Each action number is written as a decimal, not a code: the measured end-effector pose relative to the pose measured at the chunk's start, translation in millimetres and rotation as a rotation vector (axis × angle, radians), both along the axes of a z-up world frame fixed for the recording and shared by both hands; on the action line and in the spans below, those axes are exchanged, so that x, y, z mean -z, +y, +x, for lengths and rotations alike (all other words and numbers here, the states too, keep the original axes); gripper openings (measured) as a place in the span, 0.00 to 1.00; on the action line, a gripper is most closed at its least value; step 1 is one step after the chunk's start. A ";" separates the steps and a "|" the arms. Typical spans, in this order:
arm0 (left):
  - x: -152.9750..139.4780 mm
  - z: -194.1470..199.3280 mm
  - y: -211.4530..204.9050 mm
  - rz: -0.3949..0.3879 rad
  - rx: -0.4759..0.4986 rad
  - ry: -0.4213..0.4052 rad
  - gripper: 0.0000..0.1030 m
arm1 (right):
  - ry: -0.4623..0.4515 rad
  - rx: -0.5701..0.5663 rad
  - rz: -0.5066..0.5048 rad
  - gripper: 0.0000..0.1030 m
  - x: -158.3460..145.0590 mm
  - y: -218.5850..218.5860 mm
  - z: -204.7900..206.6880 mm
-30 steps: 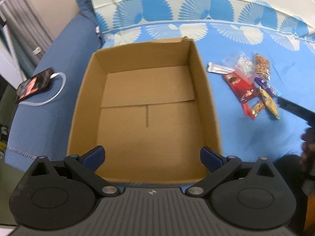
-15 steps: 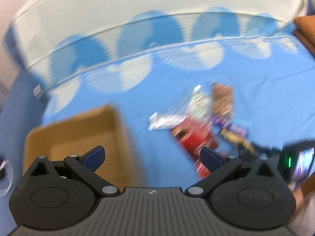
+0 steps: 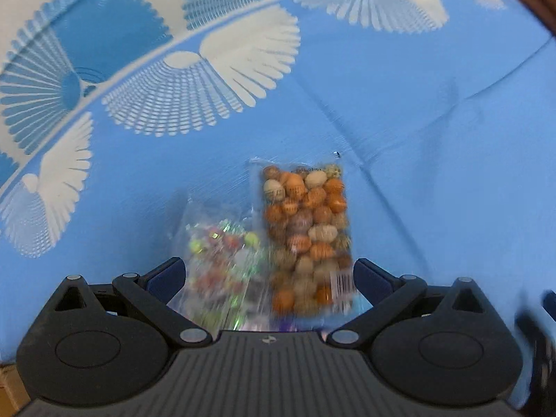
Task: Organize snacks
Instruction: 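Grasp the speckled egg bag with left tool while right tool grasps yellow wafer bar, then carry the egg bag and yellow wafer bar over the cardboard box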
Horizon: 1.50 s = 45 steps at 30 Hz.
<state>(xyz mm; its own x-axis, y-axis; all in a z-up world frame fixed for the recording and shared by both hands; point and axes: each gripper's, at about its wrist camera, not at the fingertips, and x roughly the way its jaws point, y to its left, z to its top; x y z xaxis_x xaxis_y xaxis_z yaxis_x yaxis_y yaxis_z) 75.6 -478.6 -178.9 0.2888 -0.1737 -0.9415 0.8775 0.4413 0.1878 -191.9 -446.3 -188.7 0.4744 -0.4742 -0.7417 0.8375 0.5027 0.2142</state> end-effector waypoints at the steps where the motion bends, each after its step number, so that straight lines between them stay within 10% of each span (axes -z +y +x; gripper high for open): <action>1: 6.3 2.2 -4.8 0.009 0.001 0.011 1.00 | -0.022 -0.049 0.002 0.72 -0.5 1.1 4.2; 8: 43.1 13.6 -32.3 0.102 0.021 0.064 1.00 | 0.076 -0.488 -0.004 0.90 14.4 8.8 72.4; 12: 48.0 10.0 -37.9 0.137 0.046 0.011 0.99 | 0.158 -0.549 -0.060 0.91 31.2 17.5 86.6; 14: 39.5 8.3 -35.7 0.117 0.026 0.023 0.68 | 0.175 -0.548 -0.127 0.65 30.2 26.6 84.3; 16: 23.6 7.5 -28.3 0.081 0.009 0.030 0.58 | 0.186 -0.533 -0.144 0.32 23.3 32.2 78.3; 20: -7.8 13.3 -6.7 -0.007 -0.024 0.106 0.54 | 0.196 -0.422 -0.100 0.28 16.5 32.3 60.5; 33: -159.7 -22.2 151.8 -0.301 -0.119 0.095 0.53 | -0.058 -0.134 -0.052 0.28 -70.4 75.7 -5.9; 45: -230.0 -77.3 380.8 -0.425 -0.254 0.048 0.53 | -0.162 -0.447 0.004 0.28 -152.8 225.4 12.2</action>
